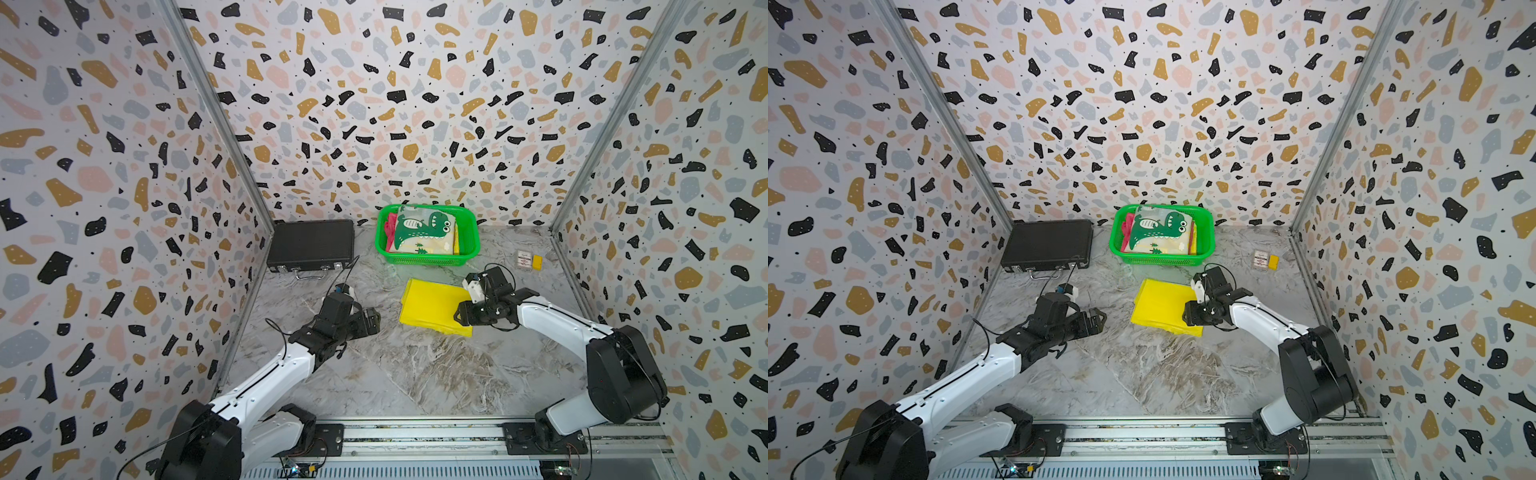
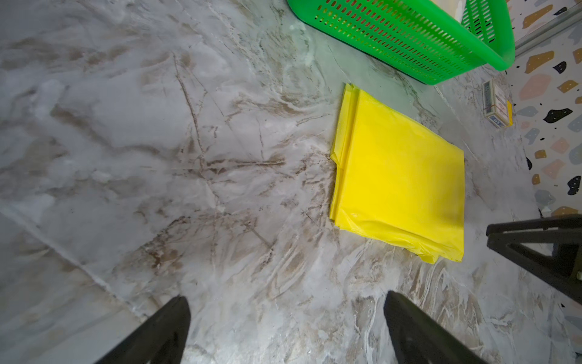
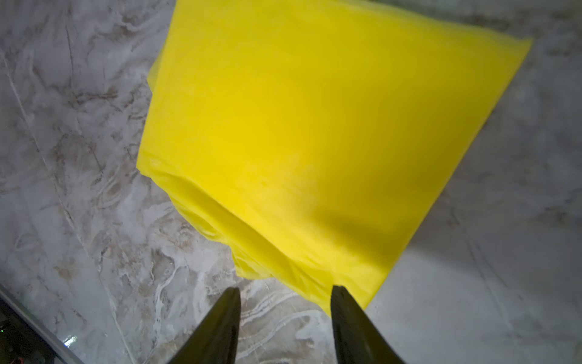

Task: Put the folded raincoat in the basket
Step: Move the raincoat to the center of the board.

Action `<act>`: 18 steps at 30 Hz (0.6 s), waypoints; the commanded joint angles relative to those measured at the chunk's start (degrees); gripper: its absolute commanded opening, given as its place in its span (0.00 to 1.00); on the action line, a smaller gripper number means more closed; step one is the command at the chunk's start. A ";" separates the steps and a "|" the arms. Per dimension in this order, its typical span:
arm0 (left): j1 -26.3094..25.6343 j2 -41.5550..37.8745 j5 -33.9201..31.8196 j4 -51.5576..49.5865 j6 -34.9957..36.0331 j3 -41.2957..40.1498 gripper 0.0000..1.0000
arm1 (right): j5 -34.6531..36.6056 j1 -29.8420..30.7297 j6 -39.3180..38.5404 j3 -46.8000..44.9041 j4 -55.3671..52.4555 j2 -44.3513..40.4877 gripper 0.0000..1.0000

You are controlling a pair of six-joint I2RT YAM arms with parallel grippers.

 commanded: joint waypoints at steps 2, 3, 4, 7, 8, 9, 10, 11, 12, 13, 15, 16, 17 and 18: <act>-1.03 -0.42 -0.85 0.28 -0.54 1.89 1.00 | -2.74 0.25 0.61 9.91 -0.89 8.02 0.50; -1.09 -0.54 -0.94 0.17 -0.55 1.88 1.00 | -3.52 0.25 1.34 11.82 -0.23 10.20 0.49; -1.10 -0.64 -1.12 -0.04 -0.55 1.77 1.00 | -4.32 0.23 1.99 13.26 0.50 12.00 0.49; -1.11 -0.78 -1.72 -0.57 -0.16 1.89 1.00 | -7.39 0.39 4.59 16.81 3.43 17.45 0.48; -1.10 -0.65 -1.94 -2.06 0.11 2.12 1.00 | -8.61 0.41 5.28 17.74 4.58 19.23 0.47; -1.16 -0.63 -2.44 -2.75 0.40 2.23 1.00 | -9.58 0.67 5.83 18.63 5.61 20.92 0.47; -1.10 -0.56 -2.75 -3.14 0.42 2.27 1.00 | -10.12 0.90 6.23 19.28 5.96 22.24 0.47; -1.14 -0.51 -3.20 -3.78 0.78 2.49 1.00 | -10.36 1.21 6.47 20.20 6.02 23.62 0.47; -1.14 -0.43 -3.25 -4.31 1.23 2.75 1.00 | -10.55 1.49 6.52 20.71 6.00 24.81 0.47; -1.14 -0.38 -3.46 -4.55 1.54 2.84 1.00 | -10.41 1.77 6.43 20.89 6.05 25.61 0.47; -1.17 -0.22 -3.75 -4.72 1.61 2.76 1.00 | -10.35 2.26 6.26 20.30 5.98 26.83 0.46; -1.15 -0.08 -3.77 -4.55 1.58 2.68 1.00 | -10.30 2.33 6.04 19.49 6.10 26.95 0.46; -1.18 0.03 -3.75 -4.33 1.56 2.63 1.00 | -10.15 2.36 5.83 18.23 6.31 26.75 0.46; -1.13 0.29 -3.59 -4.11 1.43 2.51 1.00 | -9.96 2.41 5.45 16.65 6.54 26.18 0.46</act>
